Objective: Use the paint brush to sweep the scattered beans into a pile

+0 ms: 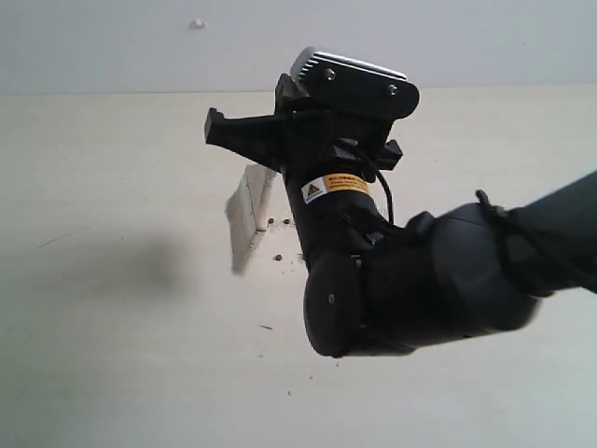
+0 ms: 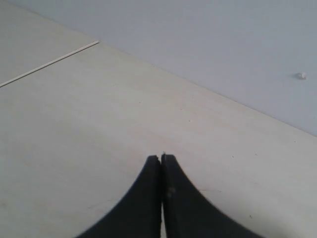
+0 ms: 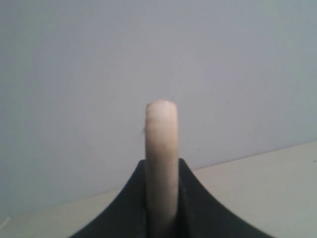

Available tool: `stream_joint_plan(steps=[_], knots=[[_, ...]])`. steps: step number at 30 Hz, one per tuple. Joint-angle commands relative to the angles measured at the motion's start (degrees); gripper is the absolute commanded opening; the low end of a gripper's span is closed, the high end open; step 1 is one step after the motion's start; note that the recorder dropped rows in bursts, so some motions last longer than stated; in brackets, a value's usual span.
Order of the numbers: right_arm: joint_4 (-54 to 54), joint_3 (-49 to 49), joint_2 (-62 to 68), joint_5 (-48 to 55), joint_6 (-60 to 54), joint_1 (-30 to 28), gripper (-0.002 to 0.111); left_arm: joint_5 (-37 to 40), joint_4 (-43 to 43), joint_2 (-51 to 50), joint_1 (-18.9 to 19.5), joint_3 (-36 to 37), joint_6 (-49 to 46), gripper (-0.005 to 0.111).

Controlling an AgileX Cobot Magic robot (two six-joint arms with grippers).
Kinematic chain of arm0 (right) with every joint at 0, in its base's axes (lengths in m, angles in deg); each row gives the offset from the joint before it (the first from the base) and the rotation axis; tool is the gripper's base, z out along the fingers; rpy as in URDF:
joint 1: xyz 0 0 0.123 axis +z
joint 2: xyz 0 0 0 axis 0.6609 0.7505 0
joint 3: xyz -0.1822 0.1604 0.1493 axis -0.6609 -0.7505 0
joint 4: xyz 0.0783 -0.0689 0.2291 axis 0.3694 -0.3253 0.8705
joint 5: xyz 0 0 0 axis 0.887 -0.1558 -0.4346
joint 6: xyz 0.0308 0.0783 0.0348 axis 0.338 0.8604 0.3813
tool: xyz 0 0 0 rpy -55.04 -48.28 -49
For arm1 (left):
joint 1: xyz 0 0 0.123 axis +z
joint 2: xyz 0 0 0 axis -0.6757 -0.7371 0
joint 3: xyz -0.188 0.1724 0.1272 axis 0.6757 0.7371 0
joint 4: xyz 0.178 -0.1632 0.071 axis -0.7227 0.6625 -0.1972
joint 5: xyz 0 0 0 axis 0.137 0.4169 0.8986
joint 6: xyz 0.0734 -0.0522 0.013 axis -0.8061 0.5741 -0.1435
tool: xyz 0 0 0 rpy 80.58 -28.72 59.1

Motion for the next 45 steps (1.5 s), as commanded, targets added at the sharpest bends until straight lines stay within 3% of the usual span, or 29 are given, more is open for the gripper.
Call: stream_joint_plan(steps=[1,9,17,28,38,45], knots=[[-4.78,4.93,5.61,-0.43,7.61,-3.09,0.000,0.12,0.38,0.13,0.25,0.21,-0.13,0.000],[-0.57,15.08,15.30,-0.43,7.59,-4.36,0.000,0.12,0.38,0.13,0.25,0.21,-0.13,0.000],[15.21,17.53,16.87,0.71,-16.26,-4.36,0.000,0.12,0.38,0.13,0.25,0.21,-0.13,0.000],[26.16,17.43,12.70,-0.43,-46.97,-4.36,0.000,0.12,0.38,0.13,0.25,0.21,-0.13,0.000],[28.42,17.43,9.43,-0.43,-50.50,-4.36,0.000,0.12,0.38,0.13,0.25,0.21,-0.13,0.000],[24.29,17.43,6.76,-0.43,-47.61,-4.23,0.000,0.12,0.38,0.13,0.25,0.21,-0.13,0.000]])
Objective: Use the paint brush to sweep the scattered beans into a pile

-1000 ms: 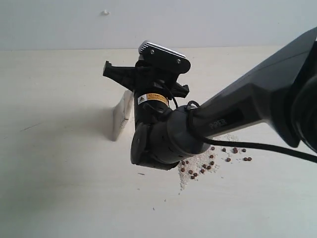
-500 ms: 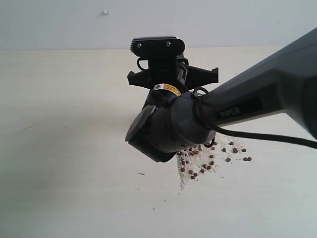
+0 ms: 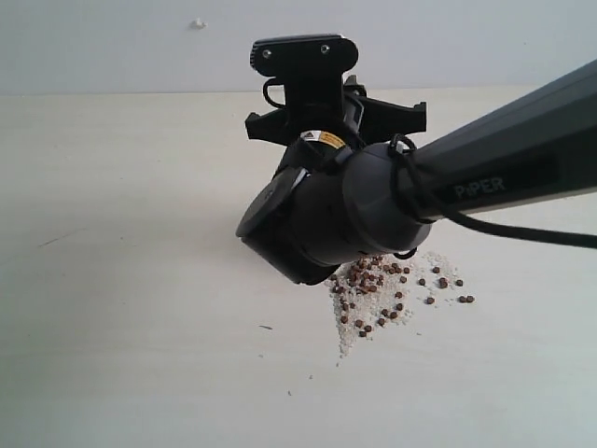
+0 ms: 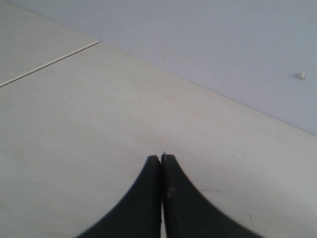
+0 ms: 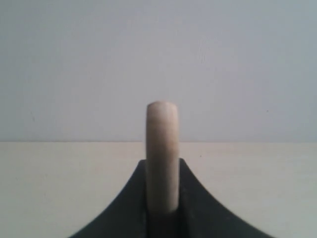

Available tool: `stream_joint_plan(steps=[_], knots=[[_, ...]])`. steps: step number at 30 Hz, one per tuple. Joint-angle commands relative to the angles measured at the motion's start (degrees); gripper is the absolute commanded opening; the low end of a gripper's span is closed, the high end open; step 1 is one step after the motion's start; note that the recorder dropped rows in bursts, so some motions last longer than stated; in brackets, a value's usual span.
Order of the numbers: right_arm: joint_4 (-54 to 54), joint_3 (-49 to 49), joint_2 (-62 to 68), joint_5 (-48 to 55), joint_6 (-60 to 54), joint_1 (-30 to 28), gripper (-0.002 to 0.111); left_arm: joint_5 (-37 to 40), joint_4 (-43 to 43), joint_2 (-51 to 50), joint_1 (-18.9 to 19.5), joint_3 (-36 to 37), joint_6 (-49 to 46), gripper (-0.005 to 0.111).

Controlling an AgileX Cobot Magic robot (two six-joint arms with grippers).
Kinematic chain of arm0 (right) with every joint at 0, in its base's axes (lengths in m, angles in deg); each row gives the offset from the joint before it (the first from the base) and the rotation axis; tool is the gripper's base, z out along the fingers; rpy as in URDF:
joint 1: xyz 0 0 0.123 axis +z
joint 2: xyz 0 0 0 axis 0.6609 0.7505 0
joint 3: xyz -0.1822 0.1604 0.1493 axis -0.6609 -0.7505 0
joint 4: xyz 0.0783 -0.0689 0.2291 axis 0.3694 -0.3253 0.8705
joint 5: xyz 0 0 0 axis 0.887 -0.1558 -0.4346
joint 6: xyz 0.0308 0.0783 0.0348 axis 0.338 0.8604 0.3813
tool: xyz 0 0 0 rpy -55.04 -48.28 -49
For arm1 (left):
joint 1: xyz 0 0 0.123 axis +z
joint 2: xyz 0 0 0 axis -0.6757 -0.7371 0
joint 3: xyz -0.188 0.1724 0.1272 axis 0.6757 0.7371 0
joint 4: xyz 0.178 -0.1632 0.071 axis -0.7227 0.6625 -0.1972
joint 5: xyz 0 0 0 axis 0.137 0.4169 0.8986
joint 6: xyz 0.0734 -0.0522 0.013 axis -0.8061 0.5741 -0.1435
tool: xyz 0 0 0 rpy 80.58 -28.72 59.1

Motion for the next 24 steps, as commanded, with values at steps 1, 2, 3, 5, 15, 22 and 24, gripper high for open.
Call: stream_joint_plan(steps=[1,2,3,5,15,22,24], knots=[[-3.22,-0.14,-2.19,-0.27,3.70,-0.16,0.000,0.12,0.38,0.13,0.25,0.21,-0.13,0.000],[-3.52,-0.14,-2.44,0.80,5.26,-0.16,0.000,0.12,0.38,0.13,0.25,0.21,-0.13,0.000],[-4.10,-0.25,-2.92,2.02,6.77,-0.16,0.000,0.12,0.38,0.13,0.25,0.21,-0.13,0.000],[-6.33,-0.51,-3.43,4.05,10.30,-0.16,0.000,0.12,0.38,0.13,0.25,0.21,-0.13,0.000],[-28.73,-11.06,-5.25,4.30,41.03,2.35,0.000,0.12,0.38,0.13,0.25,0.21,-0.13,0.000],[-26.48,-18.29,-5.25,3.85,45.23,2.50,0.000,0.12,0.38,0.13,0.25,0.21,-0.13,0.000],[-25.42,-20.24,-5.25,3.85,44.26,2.50,0.000,0.12,0.38,0.13,0.25,0.21,-0.13,0.000]])
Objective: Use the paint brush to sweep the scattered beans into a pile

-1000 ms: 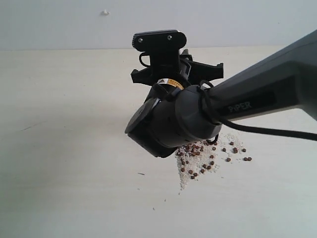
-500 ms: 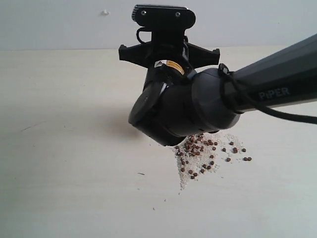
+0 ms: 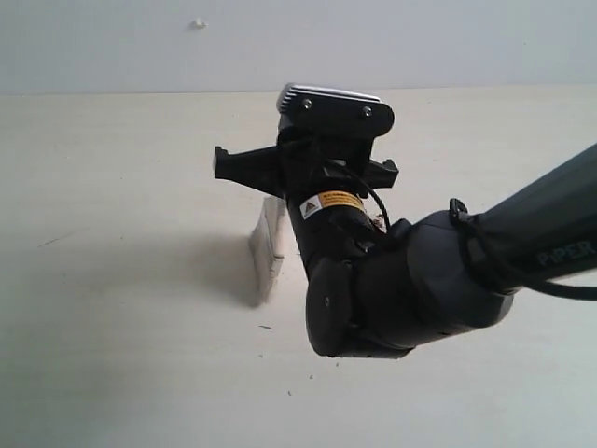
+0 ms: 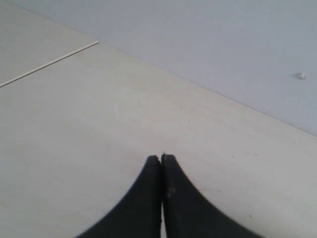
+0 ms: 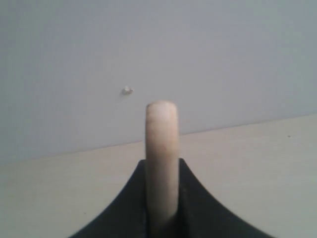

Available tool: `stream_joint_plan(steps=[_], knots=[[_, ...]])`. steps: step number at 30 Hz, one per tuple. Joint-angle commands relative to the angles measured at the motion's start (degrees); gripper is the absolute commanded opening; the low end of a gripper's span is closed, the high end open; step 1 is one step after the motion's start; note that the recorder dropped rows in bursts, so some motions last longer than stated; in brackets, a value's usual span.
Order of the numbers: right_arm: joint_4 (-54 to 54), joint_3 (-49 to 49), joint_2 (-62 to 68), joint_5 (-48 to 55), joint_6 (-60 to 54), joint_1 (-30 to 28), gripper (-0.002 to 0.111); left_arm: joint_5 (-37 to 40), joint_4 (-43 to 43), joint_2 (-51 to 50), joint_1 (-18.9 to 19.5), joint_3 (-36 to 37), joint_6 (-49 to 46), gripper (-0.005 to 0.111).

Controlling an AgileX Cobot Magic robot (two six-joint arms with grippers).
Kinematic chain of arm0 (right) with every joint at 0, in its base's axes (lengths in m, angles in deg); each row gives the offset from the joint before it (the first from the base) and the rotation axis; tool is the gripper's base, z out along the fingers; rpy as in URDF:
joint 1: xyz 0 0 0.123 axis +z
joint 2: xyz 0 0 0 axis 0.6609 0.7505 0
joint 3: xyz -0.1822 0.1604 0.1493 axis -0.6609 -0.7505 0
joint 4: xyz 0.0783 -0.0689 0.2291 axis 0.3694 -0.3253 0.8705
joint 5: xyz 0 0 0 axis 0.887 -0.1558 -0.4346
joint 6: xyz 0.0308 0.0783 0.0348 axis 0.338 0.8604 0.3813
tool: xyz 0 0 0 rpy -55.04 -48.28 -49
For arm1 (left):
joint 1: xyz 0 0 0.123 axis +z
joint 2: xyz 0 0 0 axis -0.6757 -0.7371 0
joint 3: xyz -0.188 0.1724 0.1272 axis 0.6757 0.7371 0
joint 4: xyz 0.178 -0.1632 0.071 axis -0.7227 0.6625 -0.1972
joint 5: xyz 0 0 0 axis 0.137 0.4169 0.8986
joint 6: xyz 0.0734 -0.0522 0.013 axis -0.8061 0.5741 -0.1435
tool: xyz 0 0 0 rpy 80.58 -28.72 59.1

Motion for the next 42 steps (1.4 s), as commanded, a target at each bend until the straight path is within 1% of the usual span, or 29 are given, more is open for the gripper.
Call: stream_joint_plan(steps=[1,8,12,15,24,29,31,34,37,38,39,40,41,42], knots=[[1.57,-3.56,-0.65,-1.36,-1.16,0.01,0.000,0.12,0.38,0.13,0.25,0.21,-0.13,0.000],[7.94,-5.73,-0.65,-3.56,-10.55,0.01,0.000,0.12,0.38,0.13,0.25,0.21,-0.13,0.000],[10.40,-5.84,-0.65,-4.60,-13.27,0.01,0.000,0.12,0.38,0.13,0.25,0.21,-0.13,0.000],[11.20,-5.84,-0.76,-5.15,-13.32,0.01,0.000,0.12,0.38,0.13,0.25,0.21,-0.13,0.000],[2.83,-5.97,-5.42,-4.96,-9.22,0.31,0.000,0.12,0.38,0.13,0.25,0.21,-0.13,0.000],[-5.28,-8.90,-9.69,-5.15,-7.09,0.68,0.000,0.12,0.38,0.13,0.25,0.21,-0.13,0.000],[-5.26,-9.45,-10.71,-5.15,-5.69,0.32,0.000,0.12,0.38,0.13,0.25,0.21,-0.13,0.000],[-6.72,-9.45,-11.11,-5.15,-1.43,-2.54,0.000,0.12,0.38,0.13,0.25,0.21,-0.13,0.000],[-11.19,-9.45,-10.98,-5.15,3.39,-7.64,0.000,0.12,0.38,0.13,0.25,0.21,-0.13,0.000],[-14.13,-9.45,-10.89,-5.15,4.41,-9.42,0.000,0.12,0.38,0.13,0.25,0.21,-0.13,0.000],[-22.25,-9.45,-11.02,-4.49,6.66,-12.60,0.000,0.12,0.38,0.13,0.25,0.21,-0.13,0.000],[-26.55,-9.45,-11.28,-4.21,8.02,-14.29,0.000,0.12,0.38,0.13,0.25,0.21,-0.13,0.000],[-33.43,-9.45,-11.95,-3.84,11.24,-17.49,0.000,0.12,0.38,0.13,0.25,0.21,-0.13,0.000],[-36.10,-9.31,-12.06,-3.62,12.08,-19.21,0.000,0.12,0.38,0.13,0.25,0.21,-0.13,0.000]])
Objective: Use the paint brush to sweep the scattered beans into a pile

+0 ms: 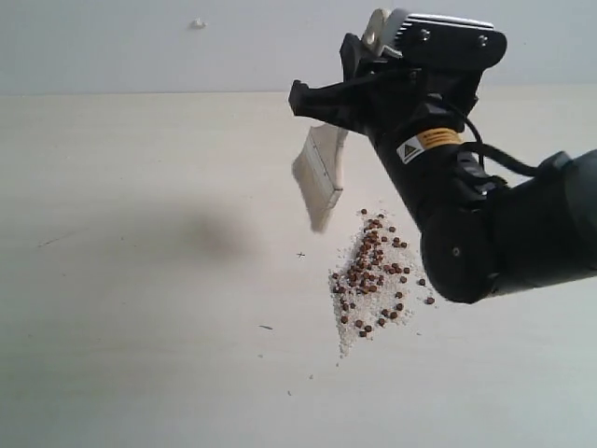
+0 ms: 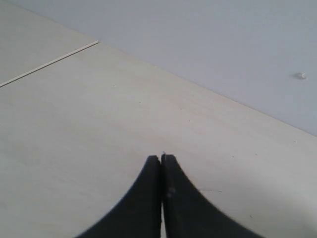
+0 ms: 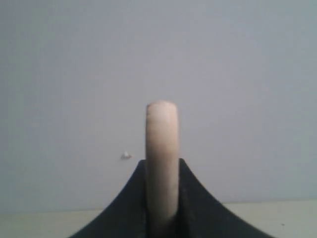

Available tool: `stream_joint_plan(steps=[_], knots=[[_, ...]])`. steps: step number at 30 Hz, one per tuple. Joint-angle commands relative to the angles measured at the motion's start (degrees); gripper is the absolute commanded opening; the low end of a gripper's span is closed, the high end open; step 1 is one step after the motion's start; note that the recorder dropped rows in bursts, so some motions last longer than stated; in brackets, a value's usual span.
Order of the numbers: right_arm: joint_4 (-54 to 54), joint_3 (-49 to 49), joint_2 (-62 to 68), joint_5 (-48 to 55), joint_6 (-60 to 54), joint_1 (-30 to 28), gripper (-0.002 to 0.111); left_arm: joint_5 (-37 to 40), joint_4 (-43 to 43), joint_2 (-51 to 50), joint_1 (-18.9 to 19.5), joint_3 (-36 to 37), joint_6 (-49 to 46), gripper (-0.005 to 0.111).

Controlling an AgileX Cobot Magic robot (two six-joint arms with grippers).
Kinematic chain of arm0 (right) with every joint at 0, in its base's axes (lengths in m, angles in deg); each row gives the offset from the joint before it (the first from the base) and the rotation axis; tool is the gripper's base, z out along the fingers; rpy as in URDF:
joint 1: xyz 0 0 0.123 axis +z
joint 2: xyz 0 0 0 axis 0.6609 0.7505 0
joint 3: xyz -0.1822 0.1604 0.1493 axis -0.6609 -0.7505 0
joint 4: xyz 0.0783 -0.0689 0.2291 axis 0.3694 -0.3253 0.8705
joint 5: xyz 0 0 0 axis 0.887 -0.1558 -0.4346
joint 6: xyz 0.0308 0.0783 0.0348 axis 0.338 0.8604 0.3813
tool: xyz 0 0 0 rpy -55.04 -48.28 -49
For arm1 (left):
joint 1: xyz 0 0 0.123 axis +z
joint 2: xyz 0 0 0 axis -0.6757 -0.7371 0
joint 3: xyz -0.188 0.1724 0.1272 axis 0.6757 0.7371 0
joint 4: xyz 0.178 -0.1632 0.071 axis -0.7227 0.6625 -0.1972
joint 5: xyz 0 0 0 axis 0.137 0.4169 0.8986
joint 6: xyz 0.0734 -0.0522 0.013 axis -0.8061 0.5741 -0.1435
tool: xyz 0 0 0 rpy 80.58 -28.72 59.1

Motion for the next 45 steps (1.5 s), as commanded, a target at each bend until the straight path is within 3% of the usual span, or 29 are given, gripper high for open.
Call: stream_joint_plan(steps=[1,2,4,7,12,19,24,29,32,36,45], knots=[[-19.00,0.40,-2.01,3.02,6.10,-8.89,0.000,0.12,0.38,0.13,0.25,0.21,-0.13,0.000],[-22.95,0.67,-2.13,5.27,7.44,-11.28,0.000,0.12,0.38,0.13,0.25,0.21,-0.13,0.000],[-41.30,2.48,-2.25,9.62,14.76,-18.53,0.000,0.12,0.38,0.13,0.25,0.21,-0.13,0.000],[-62.14,5.87,-1.62,8.69,30.96,-26.02,0.000,0.12,0.38,0.13,0.25,0.21,-0.13,0.000],[-67.93,7.61,-1.25,9.94,33.74,-32.45,0.000,0.12,0.38,0.13,0.25,0.21,-0.13,0.000],[-45.48,-3.93,-4.10,6.02,18.82,-33.81,0.000,0.12,0.38,0.13,0.25,0.21,-0.13,0.000],[-38.19,-11.61,-9.86,0.62,13.72,-33.81,0.000,0.12,0.38,0.13,0.25,0.21,-0.13,0.000],[-30.87,-13.97,-19.01,15.99,9.89,-33.81,0.000,0.12,0.38,0.13,0.25,0.21,-0.13,0.000],[-28.23,-17.01,-23.72,19.99,4.93,-33.81,0.000,0.12,0.38,0.13,0.25,0.21,-0.13,0.000],[-24.83,-22.64,-26.69,18.12,4.93,-33.68,0.000,0.12,0.38,0.13,0.25,0.21,-0.13,0.000],[-22.28,-33.72,-26.80,1.96,3.26,-33.68,0.000,0.12,0.38,0.13,0.25,0.21,-0.13,0.000]])
